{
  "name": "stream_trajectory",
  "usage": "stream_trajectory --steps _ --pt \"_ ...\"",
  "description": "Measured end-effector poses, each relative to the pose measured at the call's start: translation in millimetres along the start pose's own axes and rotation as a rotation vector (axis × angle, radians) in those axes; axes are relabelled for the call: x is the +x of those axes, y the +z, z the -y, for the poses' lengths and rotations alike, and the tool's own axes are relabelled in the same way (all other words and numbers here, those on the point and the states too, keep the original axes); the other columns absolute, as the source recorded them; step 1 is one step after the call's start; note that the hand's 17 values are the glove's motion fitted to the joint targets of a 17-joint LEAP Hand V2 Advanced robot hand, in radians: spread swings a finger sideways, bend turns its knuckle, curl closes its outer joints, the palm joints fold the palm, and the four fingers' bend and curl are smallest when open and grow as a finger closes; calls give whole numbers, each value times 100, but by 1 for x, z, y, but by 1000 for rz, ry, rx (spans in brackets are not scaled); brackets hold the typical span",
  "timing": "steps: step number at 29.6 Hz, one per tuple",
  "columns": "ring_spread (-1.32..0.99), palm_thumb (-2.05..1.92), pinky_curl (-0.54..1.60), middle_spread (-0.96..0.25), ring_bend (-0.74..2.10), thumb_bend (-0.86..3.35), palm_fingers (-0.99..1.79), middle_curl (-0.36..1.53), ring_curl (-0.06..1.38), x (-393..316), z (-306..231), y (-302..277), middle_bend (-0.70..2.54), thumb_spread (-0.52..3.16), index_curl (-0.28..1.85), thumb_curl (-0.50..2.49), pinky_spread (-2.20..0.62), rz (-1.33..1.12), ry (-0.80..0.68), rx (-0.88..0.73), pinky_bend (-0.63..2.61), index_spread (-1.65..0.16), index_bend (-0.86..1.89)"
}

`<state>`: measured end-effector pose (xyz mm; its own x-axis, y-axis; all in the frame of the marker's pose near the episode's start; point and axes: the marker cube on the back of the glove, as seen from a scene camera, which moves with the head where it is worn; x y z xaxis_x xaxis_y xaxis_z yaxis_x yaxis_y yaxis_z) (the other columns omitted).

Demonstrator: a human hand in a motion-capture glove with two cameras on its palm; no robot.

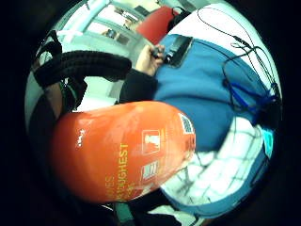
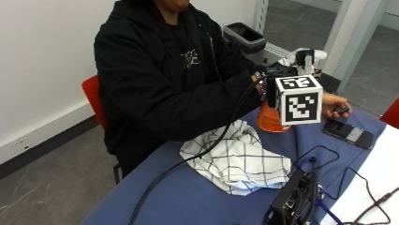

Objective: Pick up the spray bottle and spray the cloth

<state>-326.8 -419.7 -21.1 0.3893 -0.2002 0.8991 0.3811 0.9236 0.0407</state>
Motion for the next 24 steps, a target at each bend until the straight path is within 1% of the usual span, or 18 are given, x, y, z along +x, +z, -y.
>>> stream_trajectory --steps 4,8,13,24 --pt "-19 105 47 -18 73 -1 122 67 54 25 11 8 61 73 66 91 -21 10 -64 115 42 -28 18" --pt "-19 104 47 -18 73 -2 122 68 54 39 42 -1 61 72 66 92 -21 19 -104 203 42 -27 18" --pt "-19 104 47 -18 73 -2 122 68 54 54 12 12 61 71 66 93 -21 52 -95 177 42 -27 17" --pt "-19 104 47 -19 75 -2 124 68 55 58 10 13 61 68 66 94 -23 47 -107 189 44 -27 17"
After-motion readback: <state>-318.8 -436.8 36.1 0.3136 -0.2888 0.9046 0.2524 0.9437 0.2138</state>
